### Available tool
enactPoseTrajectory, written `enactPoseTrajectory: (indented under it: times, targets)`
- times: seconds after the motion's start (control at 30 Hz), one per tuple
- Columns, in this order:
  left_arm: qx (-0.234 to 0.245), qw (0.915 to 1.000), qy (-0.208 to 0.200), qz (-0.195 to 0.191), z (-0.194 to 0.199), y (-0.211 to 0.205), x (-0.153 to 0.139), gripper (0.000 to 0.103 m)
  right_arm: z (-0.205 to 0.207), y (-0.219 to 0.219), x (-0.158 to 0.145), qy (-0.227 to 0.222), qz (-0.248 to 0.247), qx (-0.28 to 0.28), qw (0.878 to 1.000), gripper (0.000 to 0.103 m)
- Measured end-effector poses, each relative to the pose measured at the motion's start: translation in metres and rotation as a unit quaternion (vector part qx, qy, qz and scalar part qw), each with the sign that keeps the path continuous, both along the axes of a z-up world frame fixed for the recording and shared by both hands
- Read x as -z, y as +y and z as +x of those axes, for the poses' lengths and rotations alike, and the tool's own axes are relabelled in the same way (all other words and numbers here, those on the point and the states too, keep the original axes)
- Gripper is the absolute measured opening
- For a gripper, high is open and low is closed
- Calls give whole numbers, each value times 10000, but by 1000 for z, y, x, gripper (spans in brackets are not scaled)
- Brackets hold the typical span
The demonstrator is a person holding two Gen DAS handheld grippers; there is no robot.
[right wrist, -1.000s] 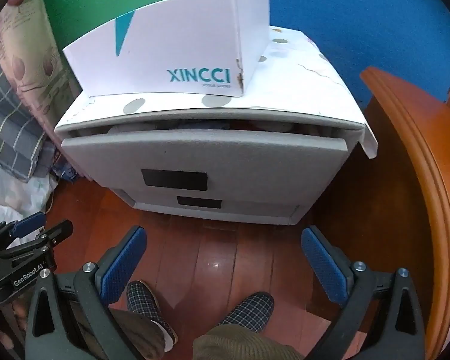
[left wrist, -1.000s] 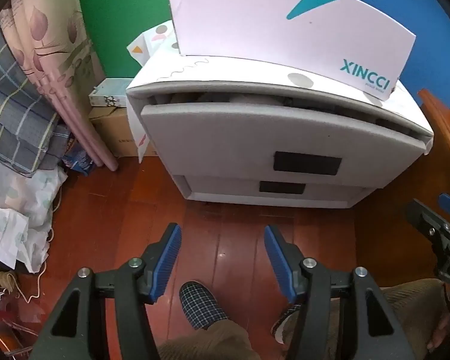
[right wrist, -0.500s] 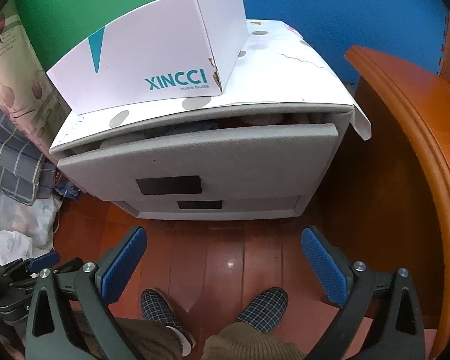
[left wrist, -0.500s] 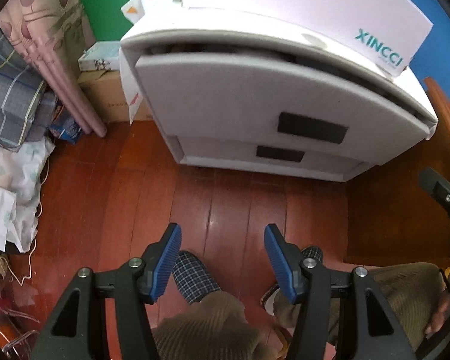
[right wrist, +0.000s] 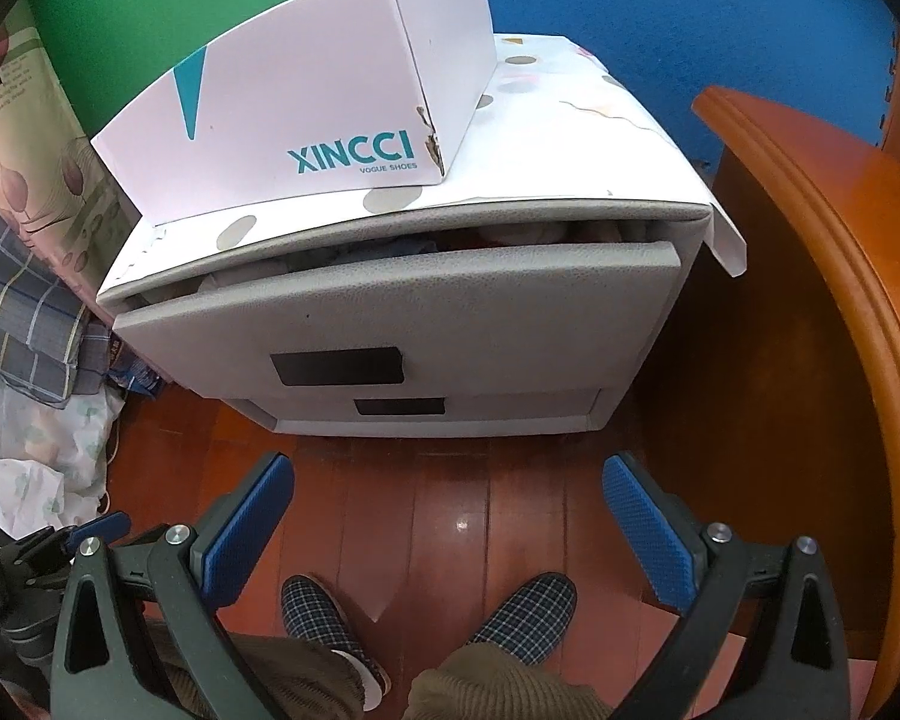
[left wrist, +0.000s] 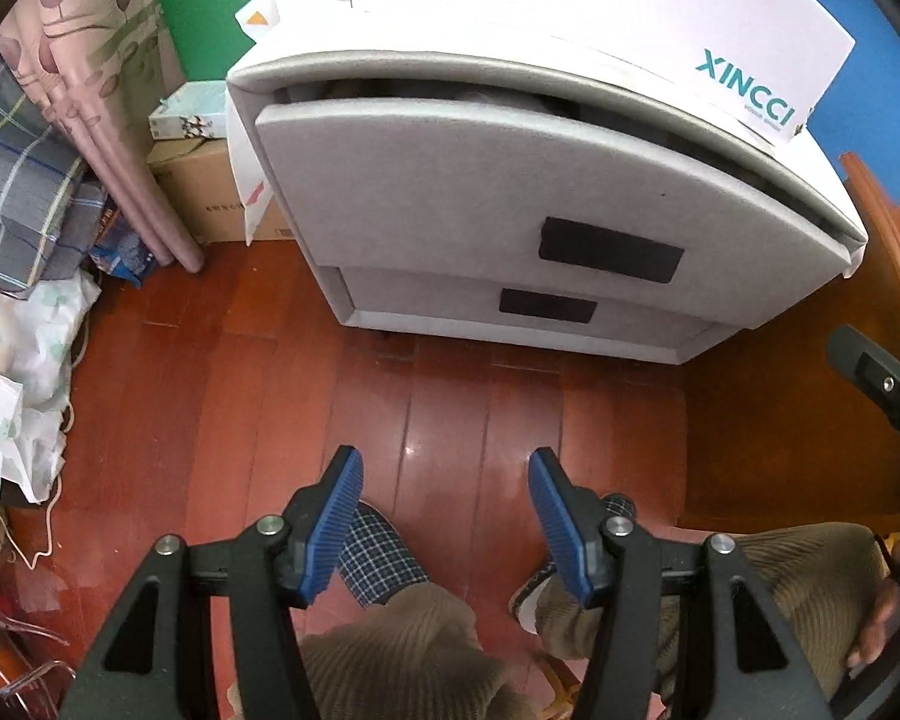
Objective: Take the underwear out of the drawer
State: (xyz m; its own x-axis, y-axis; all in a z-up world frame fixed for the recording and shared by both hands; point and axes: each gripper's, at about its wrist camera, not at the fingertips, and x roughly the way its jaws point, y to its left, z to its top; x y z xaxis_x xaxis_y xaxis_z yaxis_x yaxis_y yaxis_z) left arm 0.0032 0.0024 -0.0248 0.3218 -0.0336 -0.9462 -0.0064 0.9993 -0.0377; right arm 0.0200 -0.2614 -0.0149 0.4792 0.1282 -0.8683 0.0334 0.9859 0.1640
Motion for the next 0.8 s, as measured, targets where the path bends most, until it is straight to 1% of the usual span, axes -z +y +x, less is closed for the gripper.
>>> enactPoseTrajectory:
  times: [0.13,0.63,0.8]
  targets:
    - [-16,9998,-120,129,-2,-1,-4,59,0,1,1,5,-34,-6,10000,102]
    - [-70,9998,-174,33,-5,3,-3,59,0,3,1,17,-83,7,10000,102]
    - [13,9995,-271,179,-7,-1,-5,59,1,3,2,47,-39,17,10000,102]
